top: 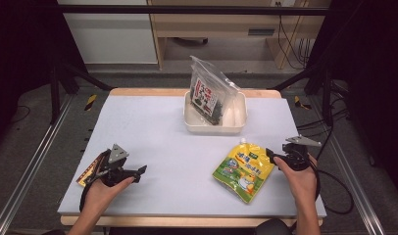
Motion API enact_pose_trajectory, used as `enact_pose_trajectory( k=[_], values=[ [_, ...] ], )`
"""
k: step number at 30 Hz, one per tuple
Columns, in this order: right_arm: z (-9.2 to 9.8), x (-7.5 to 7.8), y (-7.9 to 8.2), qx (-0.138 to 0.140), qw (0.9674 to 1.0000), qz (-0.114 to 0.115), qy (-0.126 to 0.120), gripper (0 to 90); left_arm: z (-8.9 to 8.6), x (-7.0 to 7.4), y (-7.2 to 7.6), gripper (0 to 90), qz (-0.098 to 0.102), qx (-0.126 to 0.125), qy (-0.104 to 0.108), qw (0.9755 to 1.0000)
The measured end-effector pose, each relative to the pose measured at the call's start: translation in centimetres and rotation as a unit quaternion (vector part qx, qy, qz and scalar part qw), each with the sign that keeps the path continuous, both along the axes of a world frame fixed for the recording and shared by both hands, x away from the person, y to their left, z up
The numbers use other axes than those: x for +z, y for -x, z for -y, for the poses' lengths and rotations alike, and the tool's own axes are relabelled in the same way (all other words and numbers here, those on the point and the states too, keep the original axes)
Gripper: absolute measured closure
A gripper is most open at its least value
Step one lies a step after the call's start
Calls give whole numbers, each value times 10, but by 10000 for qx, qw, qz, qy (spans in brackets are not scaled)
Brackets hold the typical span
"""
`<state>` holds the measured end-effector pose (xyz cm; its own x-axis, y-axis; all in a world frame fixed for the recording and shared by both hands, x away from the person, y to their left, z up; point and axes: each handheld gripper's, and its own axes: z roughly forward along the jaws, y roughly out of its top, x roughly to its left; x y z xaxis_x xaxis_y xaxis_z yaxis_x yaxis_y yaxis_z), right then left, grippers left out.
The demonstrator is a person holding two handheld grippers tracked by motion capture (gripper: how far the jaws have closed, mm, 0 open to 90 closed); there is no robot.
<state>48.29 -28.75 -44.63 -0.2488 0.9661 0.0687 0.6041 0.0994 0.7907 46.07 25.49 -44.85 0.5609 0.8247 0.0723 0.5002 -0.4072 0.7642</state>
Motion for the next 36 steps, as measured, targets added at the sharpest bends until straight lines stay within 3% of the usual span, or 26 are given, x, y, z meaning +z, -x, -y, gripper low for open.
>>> enact_pose_trajectory(
  k=[15, 28, 36],
  values=[
    [2, -23, -4, 115, 9981, -600, -10, 331, 1, 0, 0, 101, 7, -10, -10, 10000],
    [0, -24, -4, 262, 9970, -712, -128, 395, 2, 0, 0, 102, 7, -32, -35, 10000],
    [-3, -15, -2, 289, 9978, -546, -231, 461, 2, 0, 0, 104, 7, -35, -42, 10000]
  ],
)
